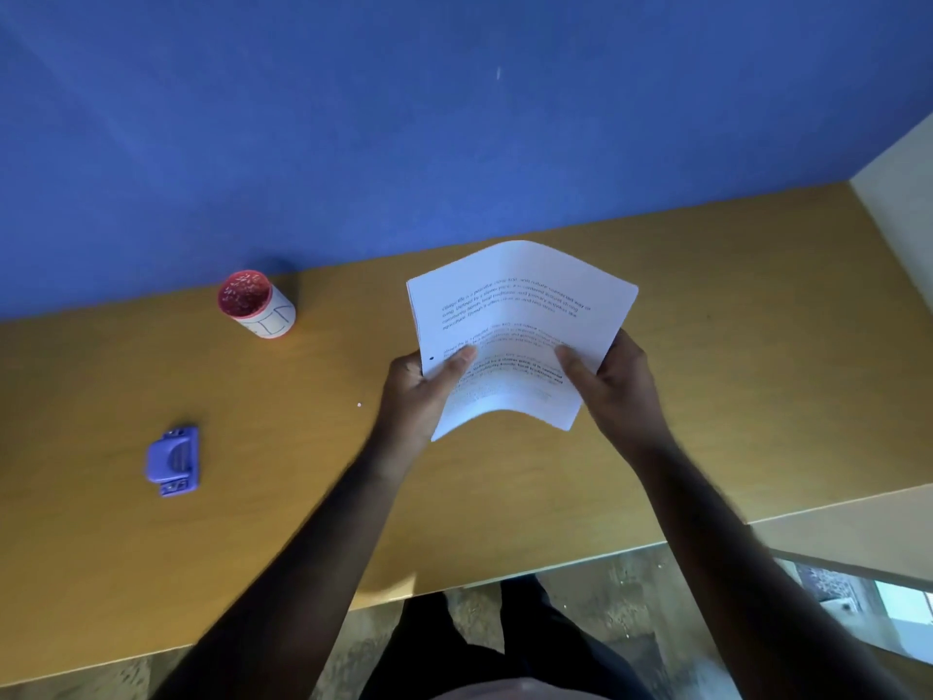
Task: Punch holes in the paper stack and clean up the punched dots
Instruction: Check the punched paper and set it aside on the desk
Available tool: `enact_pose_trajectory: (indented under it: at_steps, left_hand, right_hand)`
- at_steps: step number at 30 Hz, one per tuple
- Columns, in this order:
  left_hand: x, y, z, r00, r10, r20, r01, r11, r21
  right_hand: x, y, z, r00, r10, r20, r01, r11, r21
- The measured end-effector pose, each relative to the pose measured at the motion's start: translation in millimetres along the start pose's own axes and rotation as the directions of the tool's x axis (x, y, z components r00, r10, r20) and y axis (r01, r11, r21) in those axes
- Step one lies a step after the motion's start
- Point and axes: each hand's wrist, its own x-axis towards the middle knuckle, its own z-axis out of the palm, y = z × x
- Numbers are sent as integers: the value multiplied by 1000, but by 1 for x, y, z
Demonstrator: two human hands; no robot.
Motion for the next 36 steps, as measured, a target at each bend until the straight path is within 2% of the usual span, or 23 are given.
enact_pose_trajectory:
  at_steps: [3, 8, 17, 21, 28, 33, 36]
  left_hand:
    - [4, -3, 2, 999, 12, 30, -13, 999, 53]
    - [0, -25, 3, 995, -9, 95, -8, 982, 187]
    - [-7, -18, 7, 993, 62, 101, -77, 985, 157]
    - [-4, -29, 3, 994, -14, 106, -12, 970, 244]
    - [-4, -31, 0, 998, 13, 64, -28, 971, 238]
    - [-1, -48, -1, 995, -86, 45, 69, 949, 308]
    - [1, -53, 0, 996, -84, 32, 69, 942, 328]
  right_hand:
    - [0, 11, -2, 999, 22, -23, -22, 1000, -3]
    - [-10, 33, 3, 993, 106, 47, -105, 994, -32]
    - [-6, 35, -1, 992, 124, 7, -124, 992, -16]
    - [-7, 46, 3, 984, 167, 60, -163, 984, -74]
    - [-9, 50, 6, 981, 194, -17, -194, 979, -54]
    - [-11, 62, 9, 970, 243, 0, -242, 968, -69]
    - [-11, 67, 7, 963, 269, -13, -269, 959, -89]
